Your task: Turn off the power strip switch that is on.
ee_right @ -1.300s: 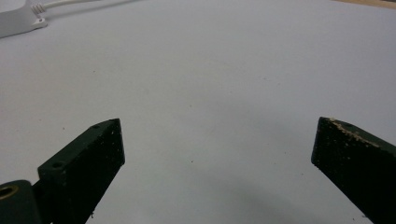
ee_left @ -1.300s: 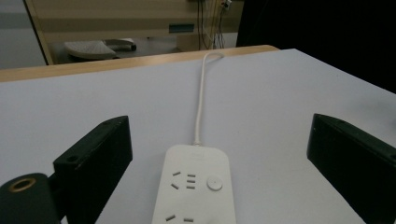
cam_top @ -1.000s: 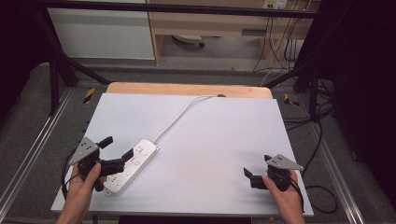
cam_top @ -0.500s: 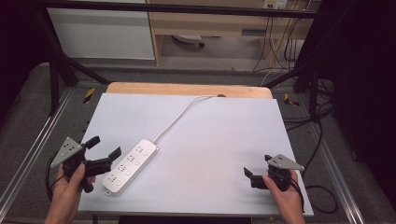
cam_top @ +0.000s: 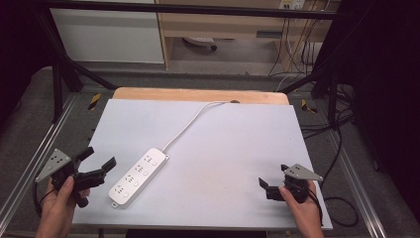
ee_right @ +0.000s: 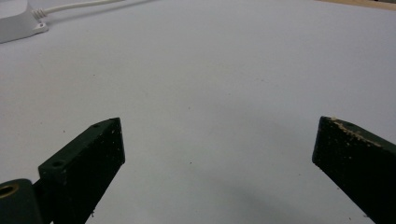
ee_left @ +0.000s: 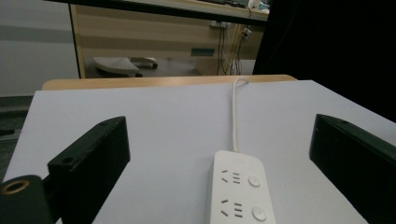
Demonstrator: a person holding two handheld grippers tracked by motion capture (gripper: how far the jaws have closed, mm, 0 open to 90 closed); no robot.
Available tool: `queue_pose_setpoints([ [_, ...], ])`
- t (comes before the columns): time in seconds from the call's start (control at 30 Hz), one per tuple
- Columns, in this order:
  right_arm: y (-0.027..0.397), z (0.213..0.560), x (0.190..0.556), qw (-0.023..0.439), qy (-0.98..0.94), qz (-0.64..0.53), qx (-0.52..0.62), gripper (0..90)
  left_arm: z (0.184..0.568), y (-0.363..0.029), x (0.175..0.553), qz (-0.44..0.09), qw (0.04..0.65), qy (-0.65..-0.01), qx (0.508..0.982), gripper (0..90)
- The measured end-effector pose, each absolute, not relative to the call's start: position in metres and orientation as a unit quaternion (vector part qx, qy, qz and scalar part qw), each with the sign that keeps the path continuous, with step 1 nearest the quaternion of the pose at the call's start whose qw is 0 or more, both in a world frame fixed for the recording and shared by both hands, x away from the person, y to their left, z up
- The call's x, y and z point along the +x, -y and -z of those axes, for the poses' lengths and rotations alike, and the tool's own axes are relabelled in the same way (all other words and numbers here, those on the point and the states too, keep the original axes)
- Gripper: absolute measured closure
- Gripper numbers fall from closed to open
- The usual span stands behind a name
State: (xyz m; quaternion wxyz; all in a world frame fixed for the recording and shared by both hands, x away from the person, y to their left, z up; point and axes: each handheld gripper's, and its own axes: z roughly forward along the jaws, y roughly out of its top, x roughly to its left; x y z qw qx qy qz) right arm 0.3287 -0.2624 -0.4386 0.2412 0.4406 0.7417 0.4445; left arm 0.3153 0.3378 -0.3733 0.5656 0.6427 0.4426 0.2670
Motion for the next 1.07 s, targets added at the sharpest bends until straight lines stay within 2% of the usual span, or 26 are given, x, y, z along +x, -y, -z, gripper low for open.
queue_pose_setpoints([
  [0.33, 0.262, 0.438, 0.329, 0.241, -0.740, -0.446, 0.442, 2.8, 0.385, -0.356, 0.311, -0.273, 0.562, -0.454, 0.634, 5.2],
  [0.6, 0.263, 0.439, 0.329, 0.244, -0.740, -0.446, 0.442, 2.5, 0.409, -0.366, 0.317, -0.284, 0.519, -0.468, 0.657, 6.7],
  [0.9, 0.263, 0.448, 0.337, 0.250, -0.740, -0.415, 0.467, 2.2, 0.423, -0.356, 0.323, -0.264, 0.502, -0.452, 0.688, 6.3],
  [1.07, 0.258, 0.461, 0.352, 0.248, -0.742, -0.353, 0.512, 4.0, 0.424, -0.348, 0.324, -0.259, 0.497, -0.448, 0.697, 6.1],
])
